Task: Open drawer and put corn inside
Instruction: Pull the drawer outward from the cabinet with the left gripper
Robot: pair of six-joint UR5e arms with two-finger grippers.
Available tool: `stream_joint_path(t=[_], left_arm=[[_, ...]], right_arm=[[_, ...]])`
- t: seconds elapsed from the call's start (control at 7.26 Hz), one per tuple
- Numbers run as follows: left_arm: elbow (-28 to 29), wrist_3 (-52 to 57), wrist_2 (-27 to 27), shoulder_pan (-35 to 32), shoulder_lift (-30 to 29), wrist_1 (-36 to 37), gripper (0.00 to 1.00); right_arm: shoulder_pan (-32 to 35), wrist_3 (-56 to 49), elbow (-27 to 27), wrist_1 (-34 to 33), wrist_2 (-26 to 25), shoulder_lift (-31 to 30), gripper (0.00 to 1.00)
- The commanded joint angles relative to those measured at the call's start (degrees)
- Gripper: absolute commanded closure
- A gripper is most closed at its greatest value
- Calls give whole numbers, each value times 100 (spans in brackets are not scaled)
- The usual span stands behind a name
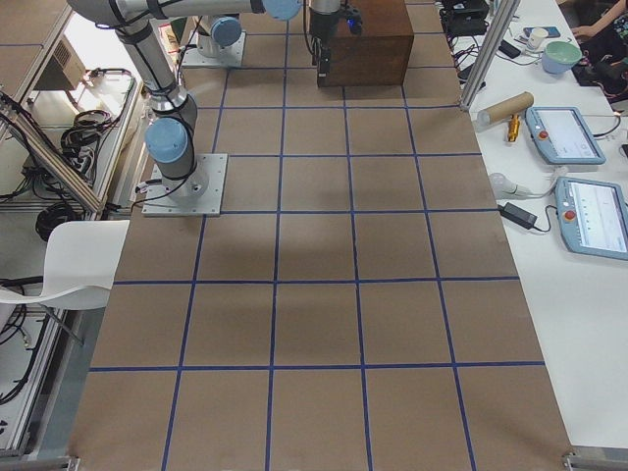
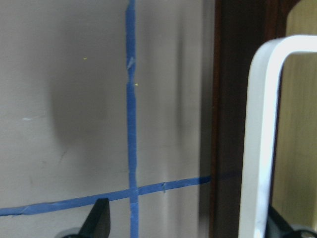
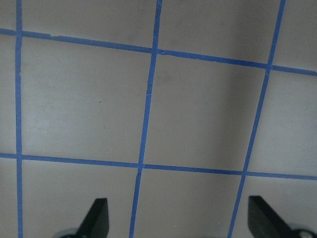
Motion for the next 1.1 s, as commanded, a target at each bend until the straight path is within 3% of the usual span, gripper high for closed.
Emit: stream_joint_path(t=[0.0, 0.96], left_arm=[[7, 0, 59, 69, 0, 27, 0], [51, 176, 77, 376, -26, 44, 0]], right_arm=[[0, 0, 0, 0, 0, 4, 0], [0, 0, 0, 0, 0, -4, 0]])
